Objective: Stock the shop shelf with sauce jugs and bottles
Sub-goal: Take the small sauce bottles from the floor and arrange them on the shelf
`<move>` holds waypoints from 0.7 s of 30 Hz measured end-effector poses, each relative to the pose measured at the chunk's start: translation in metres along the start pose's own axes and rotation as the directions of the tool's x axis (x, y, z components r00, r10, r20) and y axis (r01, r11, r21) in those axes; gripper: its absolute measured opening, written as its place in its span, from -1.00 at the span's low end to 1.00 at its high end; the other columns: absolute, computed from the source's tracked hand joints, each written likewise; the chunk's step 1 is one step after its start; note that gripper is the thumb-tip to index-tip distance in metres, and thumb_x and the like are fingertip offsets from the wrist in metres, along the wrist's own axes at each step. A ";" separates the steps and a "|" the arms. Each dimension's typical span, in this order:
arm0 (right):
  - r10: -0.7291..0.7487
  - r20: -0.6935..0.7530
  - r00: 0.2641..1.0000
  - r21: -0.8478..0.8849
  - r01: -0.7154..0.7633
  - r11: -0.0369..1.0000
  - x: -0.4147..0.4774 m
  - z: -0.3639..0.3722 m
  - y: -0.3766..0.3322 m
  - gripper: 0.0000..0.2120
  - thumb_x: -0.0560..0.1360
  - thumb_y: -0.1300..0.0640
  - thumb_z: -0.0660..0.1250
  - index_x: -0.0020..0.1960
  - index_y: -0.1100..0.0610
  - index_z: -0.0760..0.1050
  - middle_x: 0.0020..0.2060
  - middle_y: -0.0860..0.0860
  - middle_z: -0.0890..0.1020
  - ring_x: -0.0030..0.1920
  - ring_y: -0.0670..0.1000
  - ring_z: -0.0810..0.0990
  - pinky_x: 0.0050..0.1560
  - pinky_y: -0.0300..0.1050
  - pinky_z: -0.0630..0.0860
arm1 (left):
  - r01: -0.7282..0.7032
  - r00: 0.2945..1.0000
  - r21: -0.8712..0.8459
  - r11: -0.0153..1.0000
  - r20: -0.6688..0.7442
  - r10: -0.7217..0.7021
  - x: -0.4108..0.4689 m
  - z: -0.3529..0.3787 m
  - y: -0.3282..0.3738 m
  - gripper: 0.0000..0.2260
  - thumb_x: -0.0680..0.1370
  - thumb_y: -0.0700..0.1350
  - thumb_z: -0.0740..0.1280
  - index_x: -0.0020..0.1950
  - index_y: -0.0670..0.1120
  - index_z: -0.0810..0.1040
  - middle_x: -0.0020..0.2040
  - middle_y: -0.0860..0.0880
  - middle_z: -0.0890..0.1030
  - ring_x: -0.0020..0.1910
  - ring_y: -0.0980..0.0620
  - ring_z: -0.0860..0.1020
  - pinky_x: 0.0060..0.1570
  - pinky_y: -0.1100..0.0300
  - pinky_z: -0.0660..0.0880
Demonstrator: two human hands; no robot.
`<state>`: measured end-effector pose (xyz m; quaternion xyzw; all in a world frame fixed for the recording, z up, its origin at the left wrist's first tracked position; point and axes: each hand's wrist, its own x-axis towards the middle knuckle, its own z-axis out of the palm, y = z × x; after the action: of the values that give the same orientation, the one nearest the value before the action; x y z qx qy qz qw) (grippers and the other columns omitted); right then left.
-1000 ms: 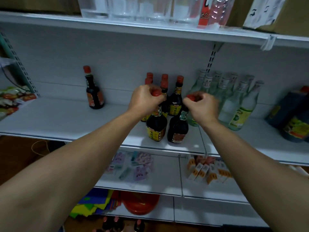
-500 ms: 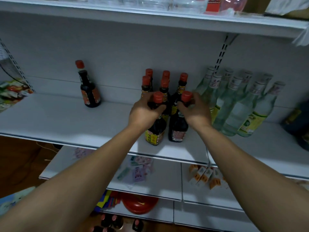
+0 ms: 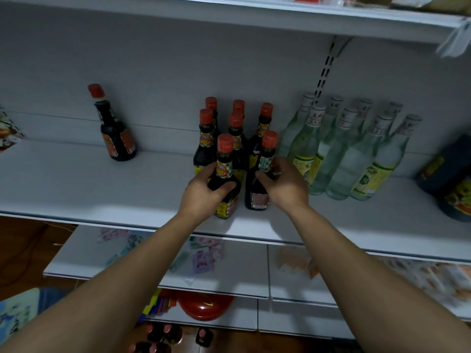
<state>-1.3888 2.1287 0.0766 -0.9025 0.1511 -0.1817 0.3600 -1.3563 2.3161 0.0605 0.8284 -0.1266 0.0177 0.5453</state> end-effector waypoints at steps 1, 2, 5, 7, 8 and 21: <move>-0.002 -0.004 1.000 -0.006 0.002 1.000 0.003 0.001 0.000 -0.63 0.49 -0.10 0.36 0.22 0.05 0.47 0.12 0.05 0.58 0.12 0.10 0.55 -0.08 -0.15 0.38 | -0.006 1.000 0.002 1.000 -0.002 0.006 0.000 0.000 0.000 -0.53 0.45 0.02 0.46 0.35 0.04 0.49 0.22 0.06 0.59 0.18 0.07 0.54 0.13 0.18 0.47; 0.003 -0.009 1.000 -0.012 -0.004 1.000 0.006 0.003 0.001 -0.64 0.50 -0.10 0.35 0.21 0.06 0.47 0.12 0.06 0.58 0.12 0.12 0.55 -0.08 -0.15 0.38 | -0.008 1.000 0.008 1.000 -0.005 0.008 0.000 0.000 -0.001 -0.53 0.45 0.02 0.46 0.35 0.05 0.49 0.23 0.06 0.59 0.19 0.07 0.53 0.15 0.16 0.48; 0.029 -0.012 1.000 -0.028 -0.029 0.999 0.017 0.005 0.005 -0.60 0.50 -0.11 0.34 0.23 0.08 0.45 0.13 0.10 0.57 0.13 0.15 0.54 -0.06 -0.11 0.41 | -0.012 1.000 0.005 1.000 -0.014 0.012 -0.001 -0.002 -0.001 -0.55 0.46 0.01 0.46 0.33 0.07 0.49 0.18 0.11 0.58 0.18 0.08 0.53 0.14 0.18 0.47; 0.033 -0.006 0.999 -0.036 -0.034 0.999 0.022 0.007 0.006 -0.59 0.50 -0.12 0.34 0.24 0.09 0.43 0.14 0.11 0.57 0.13 0.16 0.54 -0.08 -0.11 0.39 | -0.004 1.000 0.003 1.000 -0.022 0.004 -0.001 -0.003 -0.001 -0.56 0.46 0.00 0.46 0.33 0.07 0.49 0.12 0.14 0.57 0.15 0.11 0.53 0.10 0.23 0.44; 0.037 -0.006 0.999 -0.041 -0.037 0.998 0.025 0.008 0.006 -0.59 0.51 -0.12 0.34 0.24 0.09 0.43 0.14 0.11 0.57 0.13 0.17 0.54 -0.09 -0.13 0.36 | -0.001 1.000 0.006 1.000 -0.027 0.001 -0.001 -0.004 -0.002 -0.55 0.46 0.00 0.46 0.33 0.07 0.49 0.13 0.14 0.57 0.14 0.13 0.52 0.09 0.24 0.43; -0.042 -0.049 0.998 -0.018 0.042 0.999 0.062 0.023 0.006 -0.62 0.50 -0.03 0.38 0.21 0.17 0.48 0.13 0.17 0.58 0.16 0.21 0.52 0.01 -0.07 0.40 | 0.024 0.996 -0.001 1.000 -0.088 -0.024 0.001 -0.011 -0.010 -0.49 0.38 0.13 0.42 0.32 0.11 0.49 0.16 0.17 0.56 0.21 0.09 0.53 0.20 0.10 0.49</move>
<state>-1.3244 2.1135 0.0705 -0.9039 0.1425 -0.2100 0.3445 -1.3518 2.3300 0.0564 0.8284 -0.0925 0.0478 0.5503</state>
